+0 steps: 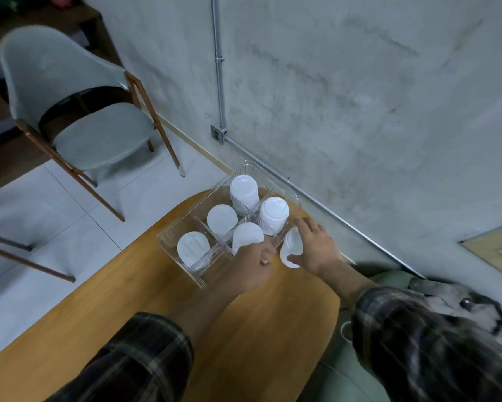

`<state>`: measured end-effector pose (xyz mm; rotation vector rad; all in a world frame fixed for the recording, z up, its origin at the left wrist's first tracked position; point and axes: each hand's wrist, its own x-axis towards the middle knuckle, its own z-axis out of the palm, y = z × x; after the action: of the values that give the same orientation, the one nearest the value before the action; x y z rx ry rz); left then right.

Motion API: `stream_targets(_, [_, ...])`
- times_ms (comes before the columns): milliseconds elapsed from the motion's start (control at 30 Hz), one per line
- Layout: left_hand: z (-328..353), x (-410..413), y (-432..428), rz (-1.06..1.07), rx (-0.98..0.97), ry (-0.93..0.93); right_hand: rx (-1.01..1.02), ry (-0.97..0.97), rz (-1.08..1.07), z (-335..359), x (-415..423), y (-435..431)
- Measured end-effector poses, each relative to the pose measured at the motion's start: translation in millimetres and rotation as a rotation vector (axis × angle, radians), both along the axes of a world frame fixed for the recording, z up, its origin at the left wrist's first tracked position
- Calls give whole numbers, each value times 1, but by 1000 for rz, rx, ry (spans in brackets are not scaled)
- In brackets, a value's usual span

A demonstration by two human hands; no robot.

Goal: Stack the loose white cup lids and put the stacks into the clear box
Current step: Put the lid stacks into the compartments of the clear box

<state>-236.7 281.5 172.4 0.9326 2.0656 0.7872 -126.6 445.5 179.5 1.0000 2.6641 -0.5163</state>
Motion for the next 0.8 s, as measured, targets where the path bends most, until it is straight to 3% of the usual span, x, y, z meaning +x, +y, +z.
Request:
stream_targets(333, [-61,31,36,25,-93,-59,-30,-91,84,-31,18,10])
stream_targets(600, [-115,50,62,-60,-131,71,-37,-32,116,-53,31,18])
stream_targets(800, [-145,55,76,28,-78,61,-17,11,116,-72,34,20])
